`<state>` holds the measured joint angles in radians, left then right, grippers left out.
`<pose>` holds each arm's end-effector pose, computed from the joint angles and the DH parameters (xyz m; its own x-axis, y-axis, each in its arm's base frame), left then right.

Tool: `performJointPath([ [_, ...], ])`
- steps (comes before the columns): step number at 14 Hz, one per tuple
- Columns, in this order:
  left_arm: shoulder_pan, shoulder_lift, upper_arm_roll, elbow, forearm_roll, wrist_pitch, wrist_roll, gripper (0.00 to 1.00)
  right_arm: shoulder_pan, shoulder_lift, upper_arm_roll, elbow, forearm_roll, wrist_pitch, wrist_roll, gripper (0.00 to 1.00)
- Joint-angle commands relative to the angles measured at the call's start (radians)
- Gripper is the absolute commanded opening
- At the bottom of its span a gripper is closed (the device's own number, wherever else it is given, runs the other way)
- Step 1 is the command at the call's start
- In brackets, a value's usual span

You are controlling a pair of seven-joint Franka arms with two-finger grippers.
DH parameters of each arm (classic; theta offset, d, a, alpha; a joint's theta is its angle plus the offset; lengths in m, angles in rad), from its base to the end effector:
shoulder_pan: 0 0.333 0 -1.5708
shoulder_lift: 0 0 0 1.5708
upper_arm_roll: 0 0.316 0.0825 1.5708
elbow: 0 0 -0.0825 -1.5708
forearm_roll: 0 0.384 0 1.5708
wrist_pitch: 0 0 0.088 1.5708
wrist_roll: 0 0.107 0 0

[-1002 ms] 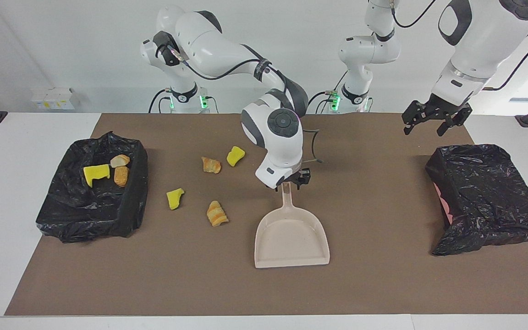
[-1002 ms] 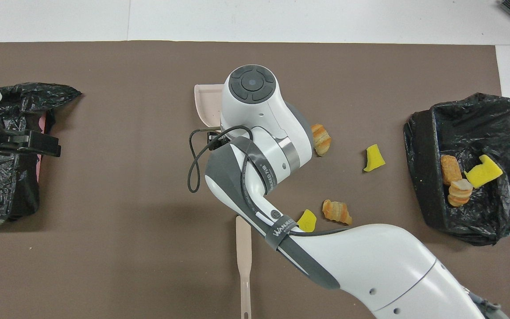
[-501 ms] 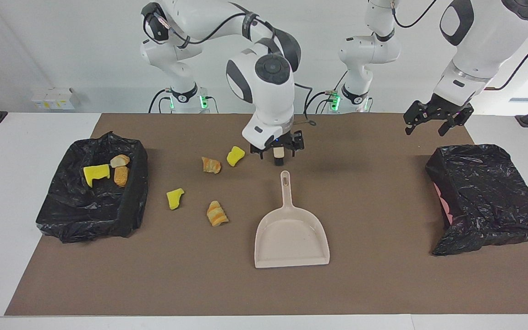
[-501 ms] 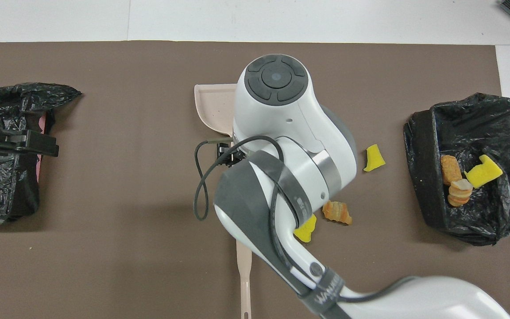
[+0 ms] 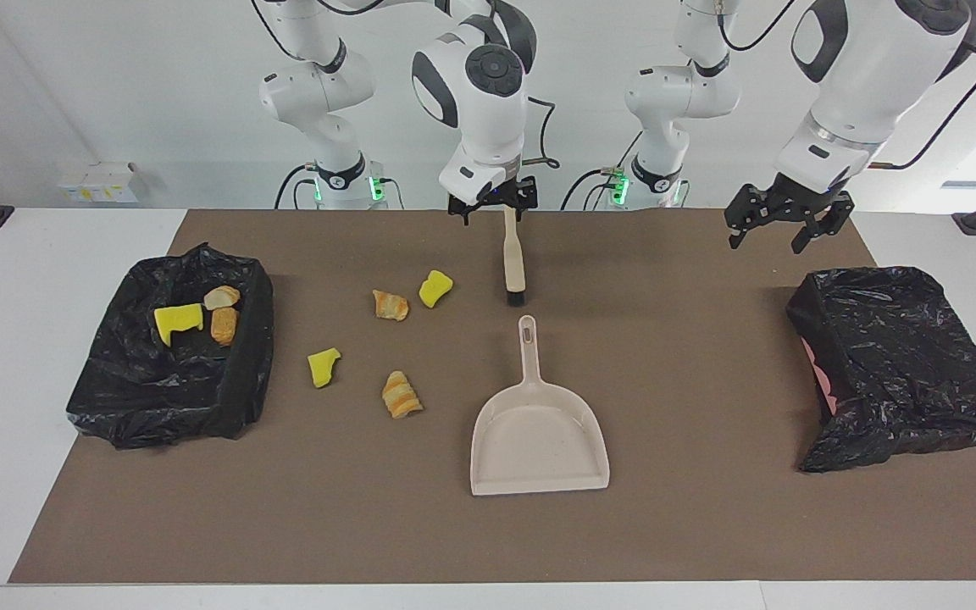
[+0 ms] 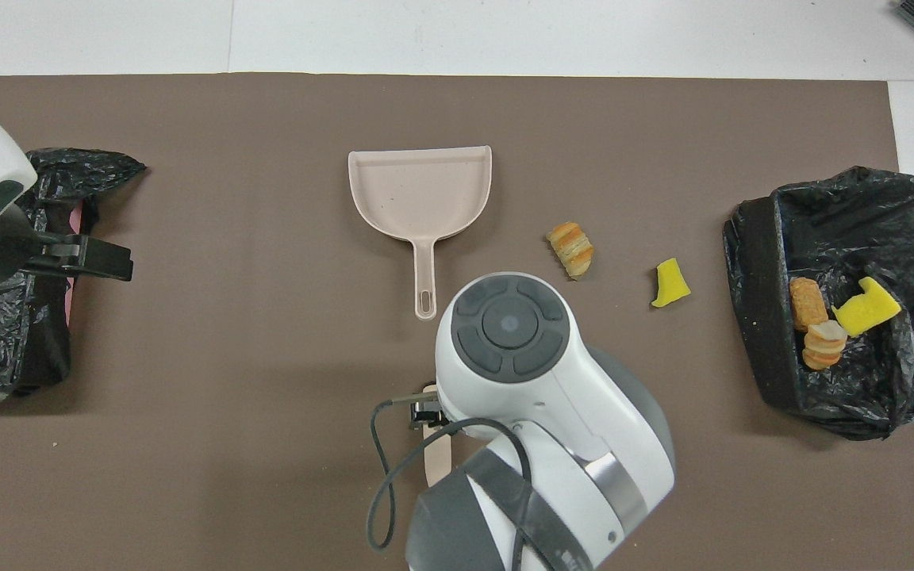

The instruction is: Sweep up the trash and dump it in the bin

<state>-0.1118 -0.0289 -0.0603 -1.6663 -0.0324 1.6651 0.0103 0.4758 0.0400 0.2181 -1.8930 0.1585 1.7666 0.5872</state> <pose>0.5441 -0.0983 0.6035 0.9836 -0.1783 0.0279 -0.1792 -0.9834 0.0303 0.4168 0.3632 0.4681 0.9719 0.0660 -0.2258 0.0591 -0.9976 -0.0374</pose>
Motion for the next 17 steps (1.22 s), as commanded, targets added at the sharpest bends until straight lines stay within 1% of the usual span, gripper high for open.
performJointPath([
  [1, -0.095, 0.035, 0.010, 0.005, -0.001, 0.059, -0.004, 1.00, 0.047, -0.185, 0.000, -0.271, 0.064, 0.102, 0.003, 1.00],
  [2, -0.116, 0.038, 0.010, 0.007, -0.001, 0.082, -0.004, 1.00, 0.087, -0.186, -0.002, -0.291, 0.064, 0.102, 0.028, 1.00],
  [3, -0.153, 0.061, 0.010, 0.011, -0.001, 0.102, -0.007, 1.00, 0.105, -0.186, 0.000, -0.313, 0.064, 0.112, 0.052, 1.00],
  [6, -0.245, 0.118, 0.010, 0.016, -0.001, 0.174, -0.110, 1.00, 0.182, -0.175, 0.000, -0.380, 0.079, 0.209, 0.117, 1.00],
  [7, -0.267, 0.145, 0.010, 0.017, -0.001, 0.188, -0.116, 1.00, 0.208, -0.161, 0.000, -0.390, 0.082, 0.243, 0.146, 1.00],
  [9, -0.310, 0.188, 0.010, 0.016, -0.001, 0.234, -0.150, 1.00, 0.236, -0.108, 0.000, -0.393, 0.082, 0.299, 0.166, 1.00],
  [11, -0.357, 0.254, 0.010, 0.017, 0.012, 0.293, -0.208, 1.00, 0.265, -0.049, 0.000, -0.393, 0.082, 0.388, 0.195, 1.00],
  [12, -0.376, 0.285, 0.010, 0.017, 0.015, 0.327, -0.225, 1.00, 0.267, -0.028, 0.000, -0.393, 0.082, 0.404, 0.197, 0.99],
  [15, -0.406, 0.343, 0.010, 0.017, 0.023, 0.398, -0.303, 1.00, 0.291, -0.035, 0.000, -0.417, 0.082, 0.406, 0.221, 0.98],
  [17, -0.428, 0.377, 0.010, 0.017, 0.037, 0.456, -0.367, 1.00, 0.299, -0.038, 0.000, -0.419, 0.095, 0.398, 0.249, 0.91],
])
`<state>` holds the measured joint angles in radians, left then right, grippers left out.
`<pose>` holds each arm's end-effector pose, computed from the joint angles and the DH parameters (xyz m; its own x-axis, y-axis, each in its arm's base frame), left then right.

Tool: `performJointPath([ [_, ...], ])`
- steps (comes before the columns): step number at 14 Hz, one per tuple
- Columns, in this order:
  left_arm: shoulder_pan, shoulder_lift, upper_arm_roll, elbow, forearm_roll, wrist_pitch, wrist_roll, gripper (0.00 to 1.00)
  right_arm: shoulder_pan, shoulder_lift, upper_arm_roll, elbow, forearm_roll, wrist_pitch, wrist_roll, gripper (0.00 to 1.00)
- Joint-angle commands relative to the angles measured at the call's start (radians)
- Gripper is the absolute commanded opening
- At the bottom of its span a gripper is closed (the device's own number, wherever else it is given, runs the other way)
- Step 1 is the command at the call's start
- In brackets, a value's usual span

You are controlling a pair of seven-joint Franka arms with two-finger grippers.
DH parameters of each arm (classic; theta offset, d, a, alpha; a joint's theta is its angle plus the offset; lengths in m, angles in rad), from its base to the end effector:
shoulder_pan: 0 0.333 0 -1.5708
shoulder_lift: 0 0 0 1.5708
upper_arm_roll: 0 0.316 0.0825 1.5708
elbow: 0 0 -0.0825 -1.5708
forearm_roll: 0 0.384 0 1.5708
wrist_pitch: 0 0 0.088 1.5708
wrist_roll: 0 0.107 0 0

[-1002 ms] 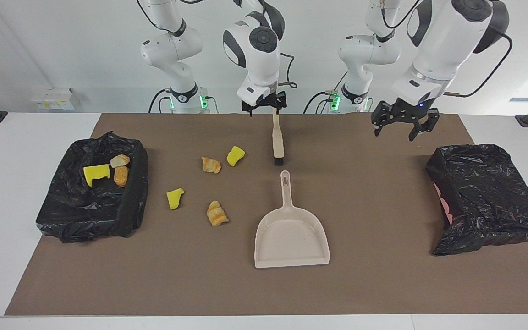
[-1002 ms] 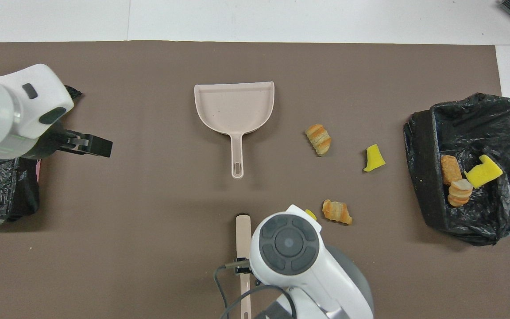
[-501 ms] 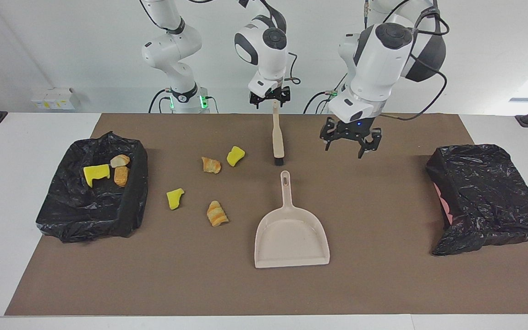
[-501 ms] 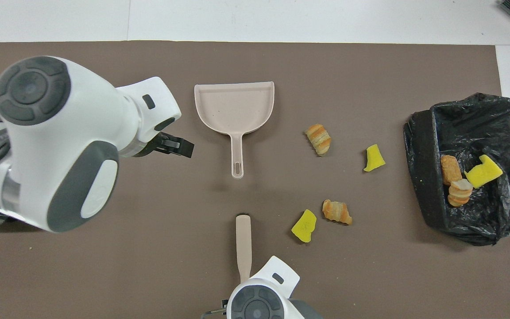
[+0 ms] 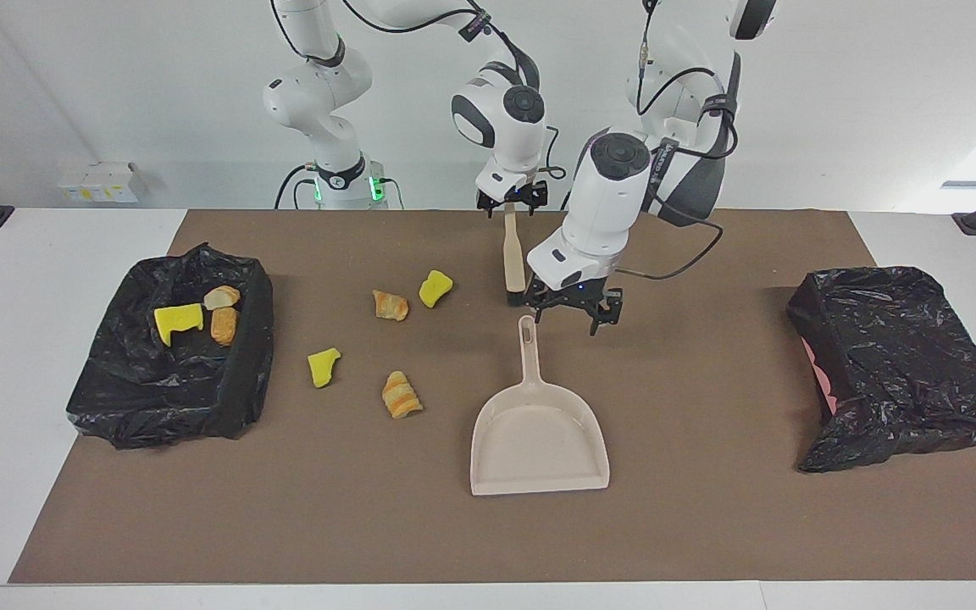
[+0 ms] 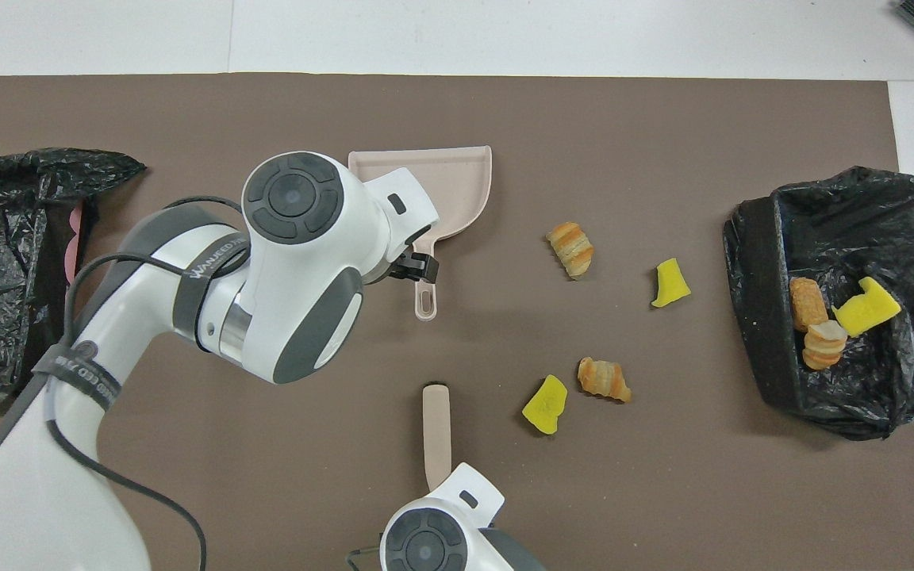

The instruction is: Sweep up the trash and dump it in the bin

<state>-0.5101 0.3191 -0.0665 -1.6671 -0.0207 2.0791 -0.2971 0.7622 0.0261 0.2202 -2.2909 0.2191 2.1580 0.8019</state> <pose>0.5547 -0.3569 0.4298 0.9626 -0.2596 0.0774 -0.2647 -0.9621 0.0653 0.2698 0.4202 0.3281 0.9709 0.0427 -0.2357 0.0453 -0.9990 0.0059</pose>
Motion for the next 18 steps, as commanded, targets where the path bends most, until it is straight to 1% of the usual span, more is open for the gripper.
performJointPath([
  [1, -0.031, 0.043, 0.016, 0.018, 0.037, 0.062, -0.083, 1.00, 0.020, -0.025, -0.002, -0.019, 0.039, 0.005, 0.043, 0.88],
  [2, -0.042, 0.051, 0.016, 0.012, 0.041, 0.085, -0.103, 1.00, 0.022, -0.025, -0.002, -0.016, 0.040, 0.003, 0.048, 0.77],
  [3, -0.051, 0.063, 0.016, 0.009, 0.041, 0.105, -0.121, 1.00, 0.022, -0.025, -0.002, -0.015, 0.042, -0.001, 0.065, 0.54],
  [4, -0.080, 0.098, 0.016, 0.010, 0.042, 0.111, -0.141, 1.00, 0.022, -0.023, -0.002, -0.012, 0.040, -0.004, 0.088, 0.26],
  [5, -0.112, 0.139, 0.017, 0.012, 0.068, 0.125, -0.167, 1.00, 0.022, -0.025, -0.002, -0.010, 0.040, -0.006, 0.098, 0.10],
  [6, -0.117, 0.162, 0.017, 0.015, 0.096, 0.148, -0.209, 1.00, 0.022, -0.025, -0.002, -0.010, 0.042, -0.004, 0.099, 0.00],
  [9, -0.114, 0.156, 0.022, 0.027, 0.105, 0.119, -0.231, 1.00, 0.022, -0.029, -0.004, -0.009, 0.040, -0.004, 0.123, 0.00],
  [11, -0.110, 0.150, 0.024, 0.055, 0.102, 0.060, -0.232, 1.00, -0.004, -0.081, -0.007, -0.009, 0.042, -0.036, 0.128, 0.00],
  [12, -0.110, 0.150, 0.024, 0.061, 0.100, 0.040, -0.235, 0.91, -0.021, -0.121, -0.010, -0.009, 0.040, -0.090, 0.125, 0.00],
  [13, -0.108, 0.149, 0.024, 0.061, 0.100, 0.036, -0.237, 0.85, -0.044, -0.164, -0.012, -0.009, 0.039, -0.149, 0.123, 0.00],
  [14, -0.104, 0.149, 0.024, 0.061, 0.090, 0.036, -0.238, 0.72, -0.084, -0.211, -0.012, -0.012, 0.028, -0.212, 0.122, 0.00],
  [15, -0.100, 0.147, 0.024, 0.061, 0.081, 0.033, -0.243, 0.54, -0.121, -0.253, -0.012, -0.018, 0.022, -0.266, 0.114, 0.00],
  [16, -0.100, 0.146, 0.024, 0.059, 0.074, 0.030, -0.250, 0.37, -0.154, -0.274, -0.012, -0.018, 0.013, -0.311, 0.115, 0.00],
  [17, -0.099, 0.141, 0.024, 0.061, 0.074, 0.026, -0.252, 0.18, -0.193, -0.290, -0.012, -0.018, -0.013, -0.340, 0.115, 0.00],
  [18, -0.096, 0.141, 0.024, 0.061, 0.074, 0.029, -0.252, 0.00, -0.220, -0.290, -0.012, -0.018, -0.050, -0.363, 0.123, 0.00],
])
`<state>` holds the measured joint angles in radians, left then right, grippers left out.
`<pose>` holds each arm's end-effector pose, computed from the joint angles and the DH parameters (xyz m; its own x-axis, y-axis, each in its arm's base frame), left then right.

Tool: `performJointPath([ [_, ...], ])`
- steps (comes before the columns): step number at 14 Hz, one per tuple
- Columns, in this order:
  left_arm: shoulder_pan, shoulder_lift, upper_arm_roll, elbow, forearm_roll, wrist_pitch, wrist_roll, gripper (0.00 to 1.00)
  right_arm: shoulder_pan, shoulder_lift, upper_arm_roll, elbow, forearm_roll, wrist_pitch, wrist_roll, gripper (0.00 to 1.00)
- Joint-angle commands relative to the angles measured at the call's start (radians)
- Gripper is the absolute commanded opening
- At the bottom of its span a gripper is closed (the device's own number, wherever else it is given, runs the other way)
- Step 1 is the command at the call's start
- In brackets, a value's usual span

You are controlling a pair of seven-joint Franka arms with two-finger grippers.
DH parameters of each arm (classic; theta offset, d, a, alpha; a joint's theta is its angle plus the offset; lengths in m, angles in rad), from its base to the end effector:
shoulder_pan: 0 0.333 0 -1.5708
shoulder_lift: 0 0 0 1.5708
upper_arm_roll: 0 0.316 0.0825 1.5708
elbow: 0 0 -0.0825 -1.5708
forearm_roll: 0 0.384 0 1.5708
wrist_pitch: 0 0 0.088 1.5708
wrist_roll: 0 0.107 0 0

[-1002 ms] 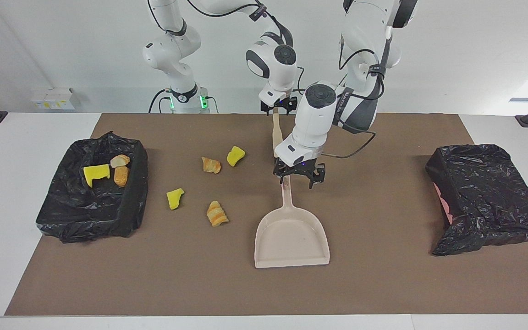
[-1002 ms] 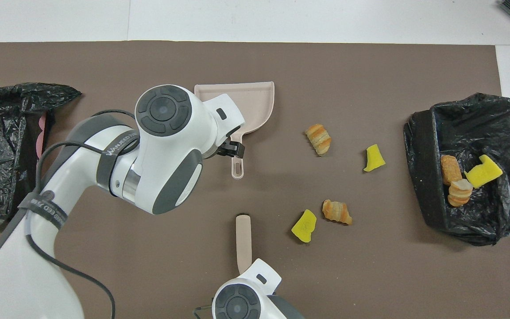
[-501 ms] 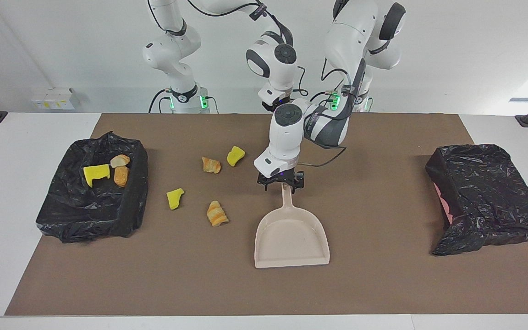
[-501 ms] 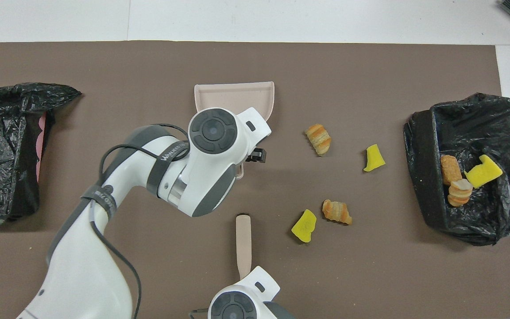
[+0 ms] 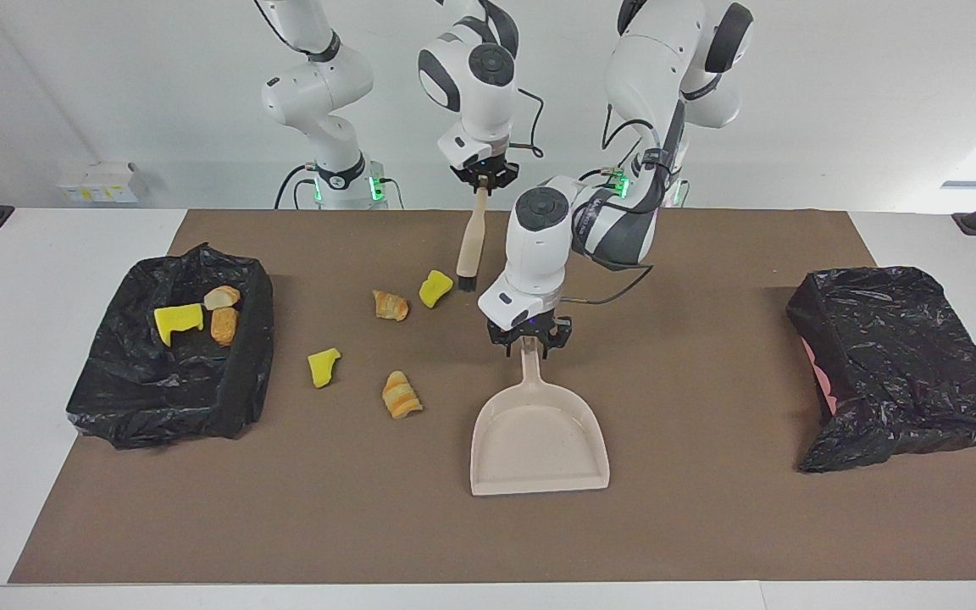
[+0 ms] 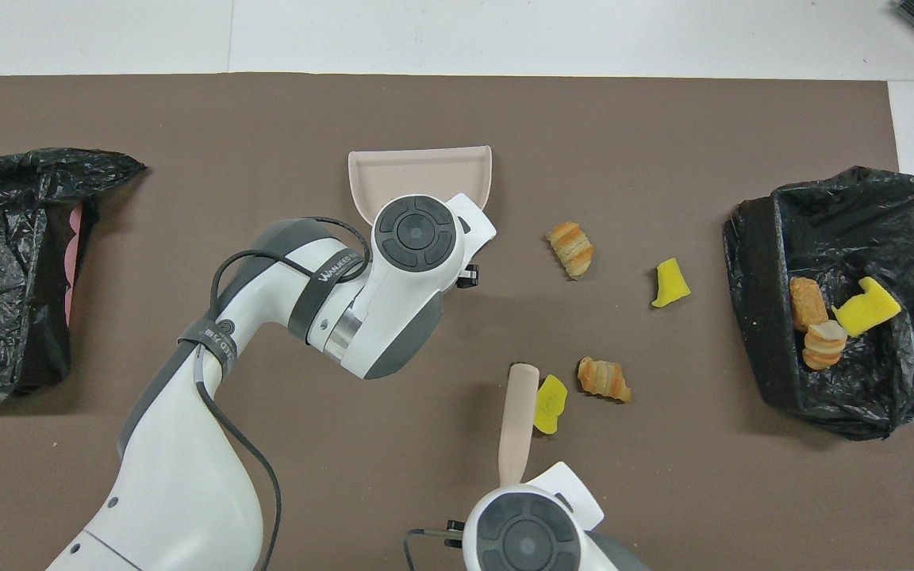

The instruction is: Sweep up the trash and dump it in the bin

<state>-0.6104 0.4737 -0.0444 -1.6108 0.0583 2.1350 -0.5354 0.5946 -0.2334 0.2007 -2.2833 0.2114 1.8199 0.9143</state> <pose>0.5479 -0.4126 0.3576 0.9879 -0.1432 0.0592 -0.1434 -0.9897 -0.0004 0.3003 0.3339 0.4302 0.9439 -0.2105 -0.2545 -0.1908 -0.9765 0.1001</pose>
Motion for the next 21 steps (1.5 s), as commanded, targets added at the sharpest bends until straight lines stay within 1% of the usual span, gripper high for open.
performJointPath([
  [1, 0.006, -0.014, 0.003, 0.005, -0.005, -0.026, -0.014, 0.00, -0.084, -0.030, 0.008, -0.031, -0.075, -0.040, 0.015, 0.00],
  [3, 0.011, -0.024, 0.004, 0.003, -0.003, -0.029, -0.005, 0.00, -0.120, -0.032, 0.009, -0.051, -0.093, -0.044, 0.085, 0.00],
  [4, 0.023, -0.038, 0.003, 0.000, -0.002, -0.036, 0.000, 0.00, -0.146, -0.043, 0.009, -0.076, -0.093, -0.045, 0.121, 0.00],
  [5, 0.035, -0.067, 0.004, -0.007, 0.000, -0.058, 0.008, 0.00, -0.173, -0.065, 0.011, -0.112, -0.093, -0.039, 0.136, 0.00],
  [6, 0.044, -0.085, 0.003, -0.008, 0.000, -0.088, 0.034, 0.00, -0.189, -0.081, 0.011, -0.142, -0.089, -0.036, 0.150, 0.00],
  [8, 0.070, -0.113, 0.004, -0.008, 0.000, -0.154, 0.157, 0.00, -0.239, -0.096, 0.014, -0.192, -0.069, -0.033, 0.161, 0.00],
  [9, 0.079, -0.121, 0.004, -0.008, 0.000, -0.185, 0.210, 0.00, -0.243, -0.092, 0.014, -0.215, -0.046, -0.021, 0.160, 0.00],
  [11, 0.084, -0.133, 0.008, -0.006, 0.023, -0.242, 0.241, 0.00, -0.249, -0.069, 0.014, -0.232, -0.014, -0.001, 0.135, 0.00],
  [12, 0.087, -0.135, 0.018, -0.006, 0.044, -0.254, 0.294, 0.00, -0.249, -0.044, 0.014, -0.229, -0.014, 0.016, 0.111, 0.00],
  [14, 0.092, -0.136, 0.020, -0.008, 0.049, -0.283, 0.415, 0.00, -0.253, -0.024, 0.014, -0.223, -0.012, 0.080, 0.019, 0.00],
  [15, 0.106, -0.141, 0.020, -0.011, 0.049, -0.291, 0.484, 0.00, -0.256, 0.000, 0.014, -0.196, -0.006, 0.102, -0.023, 0.00],
  [17, 0.122, -0.141, 0.020, -0.018, 0.049, -0.291, 0.686, 0.00, -0.275, 0.067, 0.014, -0.119, -0.001, 0.121, -0.107, 0.00],
  [20, 0.168, -0.142, 0.020, -0.032, 0.049, -0.288, 1.008, 0.00, -0.294, 0.169, 0.014, 0.031, -0.001, 0.111, -0.167, 0.00],
  [21, 0.181, -0.142, 0.020, -0.032, 0.049, -0.288, 1.104, 0.00, -0.299, 0.205, 0.014, 0.094, -0.003, 0.089, -0.181, 0.00],
])
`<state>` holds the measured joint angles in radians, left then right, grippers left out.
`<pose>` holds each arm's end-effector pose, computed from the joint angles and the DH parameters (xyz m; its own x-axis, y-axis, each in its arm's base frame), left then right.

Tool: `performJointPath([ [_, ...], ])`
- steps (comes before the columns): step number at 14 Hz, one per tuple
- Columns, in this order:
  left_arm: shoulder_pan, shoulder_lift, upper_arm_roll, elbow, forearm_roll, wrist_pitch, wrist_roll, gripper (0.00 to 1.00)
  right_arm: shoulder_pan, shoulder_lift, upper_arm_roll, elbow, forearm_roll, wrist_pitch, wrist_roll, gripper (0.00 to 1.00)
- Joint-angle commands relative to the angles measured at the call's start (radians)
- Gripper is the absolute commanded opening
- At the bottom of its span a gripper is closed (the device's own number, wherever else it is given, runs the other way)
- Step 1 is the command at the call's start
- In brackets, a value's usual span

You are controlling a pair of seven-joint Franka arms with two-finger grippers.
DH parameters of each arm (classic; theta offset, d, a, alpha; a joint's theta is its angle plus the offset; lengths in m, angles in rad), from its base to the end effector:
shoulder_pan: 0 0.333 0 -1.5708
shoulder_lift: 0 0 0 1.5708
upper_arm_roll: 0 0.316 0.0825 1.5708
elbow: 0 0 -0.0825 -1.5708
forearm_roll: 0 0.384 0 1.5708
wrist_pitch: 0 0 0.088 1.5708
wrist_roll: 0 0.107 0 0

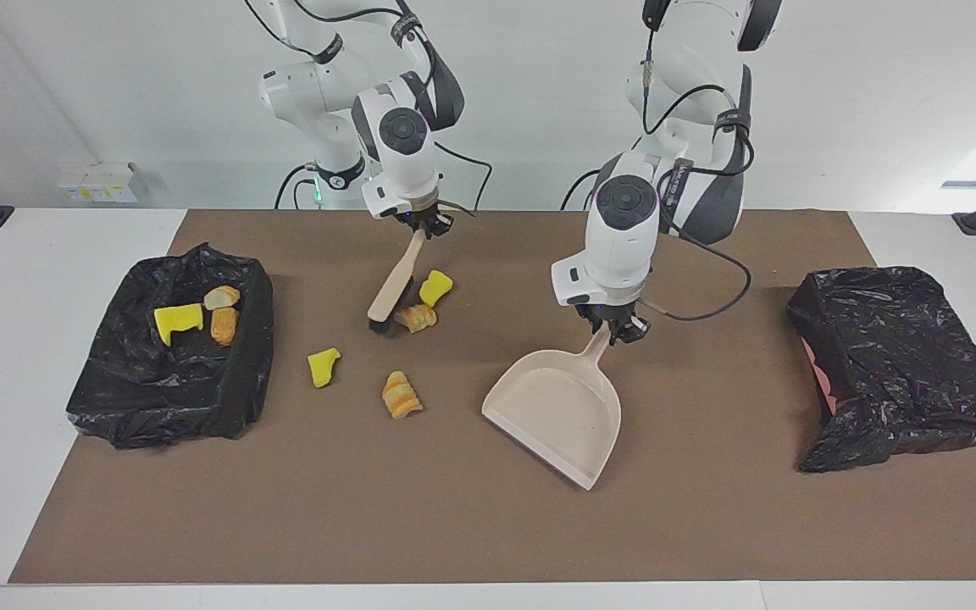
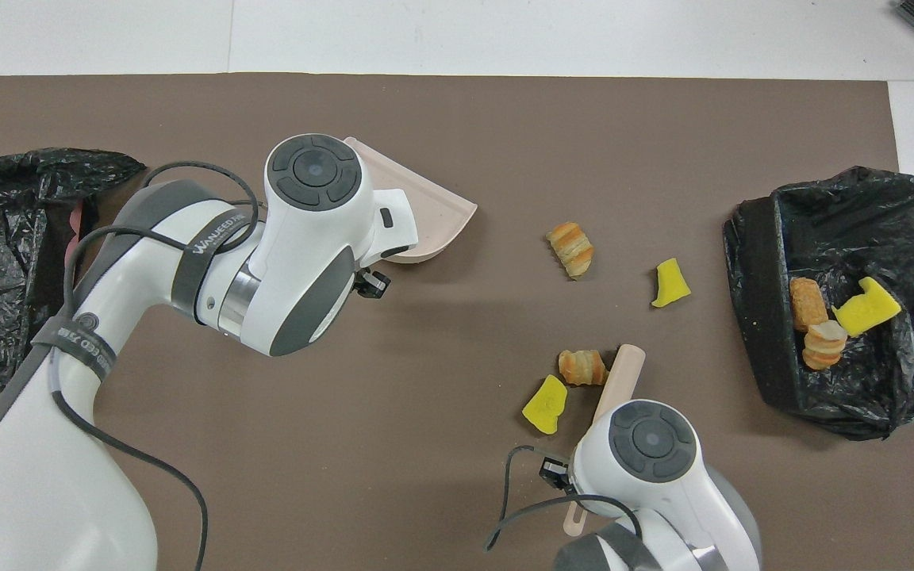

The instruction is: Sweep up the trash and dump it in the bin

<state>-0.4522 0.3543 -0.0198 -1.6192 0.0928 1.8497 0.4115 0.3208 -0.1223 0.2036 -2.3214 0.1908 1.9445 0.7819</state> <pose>0.5800 -0.2864 0.4094 0.6055 -0.7824 -0.1453 -0.7926 -0.6093 -0.0221 0.3930 0.2424 0.3715 0.8974 -0.3460 -0.2738 -0.3342 -0.9382 0.0902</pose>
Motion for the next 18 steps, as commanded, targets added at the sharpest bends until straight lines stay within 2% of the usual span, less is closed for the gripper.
performJointPath([
  [1, 0.036, -0.021, -0.005, -0.024, 0.015, -0.006, 0.270, 0.00, -0.028, 0.131, 0.010, 0.205, 0.004, -0.101, -0.044, 0.00],
  [2, 0.046, -0.023, -0.003, -0.027, 0.016, -0.010, 0.396, 0.00, -0.025, 0.151, 0.008, 0.277, -0.001, -0.193, -0.038, 0.00],
  [3, 0.047, -0.024, 0.003, -0.031, 0.018, -0.021, 0.483, 0.00, -0.025, 0.144, 0.007, 0.301, -0.001, -0.253, -0.032, 0.00],
  [6, 0.066, -0.024, 0.015, -0.033, 0.018, -0.017, 0.678, 0.00, -0.022, 0.081, 0.011, 0.248, 0.007, -0.308, 0.170, 0.00],
  [8, 0.057, -0.032, 0.015, -0.059, 0.016, 0.006, 0.818, 0.00, -0.008, 0.023, 0.013, 0.161, 0.041, -0.253, 0.252, 0.00],
  [10, 0.044, -0.079, 0.015, -0.155, 0.031, 0.067, 0.822, 0.00, 0.036, -0.014, 0.013, 0.074, 0.131, -0.170, 0.316, 0.00],
  [12, 0.006, -0.112, 0.012, -0.212, 0.056, 0.094, 0.819, 0.00, 0.118, 0.007, 0.013, 0.031, 0.147, -0.071, 0.433, 0.00],
  [14, -0.043, -0.144, 0.014, -0.273, 0.056, 0.153, 0.813, 0.00, 0.147, 0.026, 0.013, 0.001, 0.148, -0.016, 0.447, 0.00],
  [16, -0.082, -0.182, 0.014, -0.338, 0.061, 0.183, 0.759, 0.00, 0.152, 0.088, 0.014, 0.004, 0.147, 0.052, 0.409, 0.00],
  [18, -0.092, -0.193, 0.014, -0.363, 0.061, 0.200, 0.756, 0.00, 0.144, 0.130, 0.013, 0.040, 0.145, 0.085, 0.277, 0.00],
])
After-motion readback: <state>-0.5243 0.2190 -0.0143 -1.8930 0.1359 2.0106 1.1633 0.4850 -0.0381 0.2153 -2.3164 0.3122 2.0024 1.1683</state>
